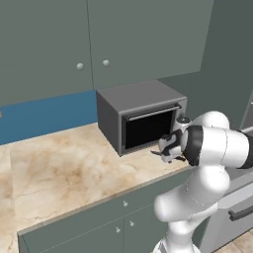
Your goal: Retrieve the butter from the fridge and place it on a plate on the dining table. Then retrieve the butter knife by the fridge and place it near the plate.
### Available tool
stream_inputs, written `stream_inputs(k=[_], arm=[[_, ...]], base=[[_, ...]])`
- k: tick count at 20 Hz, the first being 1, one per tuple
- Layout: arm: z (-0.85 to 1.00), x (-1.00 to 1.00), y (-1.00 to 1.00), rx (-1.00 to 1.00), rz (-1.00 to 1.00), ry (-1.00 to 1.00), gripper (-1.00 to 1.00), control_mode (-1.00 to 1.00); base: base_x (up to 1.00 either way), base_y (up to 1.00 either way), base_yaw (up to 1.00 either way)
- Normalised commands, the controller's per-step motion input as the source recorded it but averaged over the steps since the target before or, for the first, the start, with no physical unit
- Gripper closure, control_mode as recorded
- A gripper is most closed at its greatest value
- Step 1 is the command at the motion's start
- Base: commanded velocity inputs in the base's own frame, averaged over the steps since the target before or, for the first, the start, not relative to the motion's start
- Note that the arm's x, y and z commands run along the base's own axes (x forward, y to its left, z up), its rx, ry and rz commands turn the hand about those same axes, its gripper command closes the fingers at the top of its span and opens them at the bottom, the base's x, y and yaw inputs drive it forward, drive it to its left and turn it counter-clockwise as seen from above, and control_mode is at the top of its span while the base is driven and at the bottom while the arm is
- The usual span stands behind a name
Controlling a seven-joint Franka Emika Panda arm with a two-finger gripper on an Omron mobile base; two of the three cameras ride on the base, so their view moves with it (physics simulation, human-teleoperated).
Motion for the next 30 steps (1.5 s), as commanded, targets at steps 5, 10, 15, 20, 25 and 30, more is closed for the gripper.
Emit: stream_inputs(k=[5,10,15,20,25,30], arm=[[-0.16,0.13,0.00,0.00,0.05,0.00,-1.00,-1.00],[-0.17,0.16,0.00,0.01,0.06,0.00,-1.00,-1.00],[-0.28,0.16,0.00,0.02,0.06,0.00,1.00,-1.00],[-0.41,0.14,0.07,0.05,0.03,0.05,1.00,-1.00],[-0.25,-0.03,0.27,0.02,-0.05,0.02,1.00,-1.00],[-0.01,-0.19,0.23,0.00,-0.15,0.03,1.00,-1.00]], base=[[0.00,0.00,0.00],[0.00,0.00,0.00],[0.00,0.00,0.00],[0.00,0.00,0.00],[0.00,0.00,0.00],[0.00,0.00,0.00]])
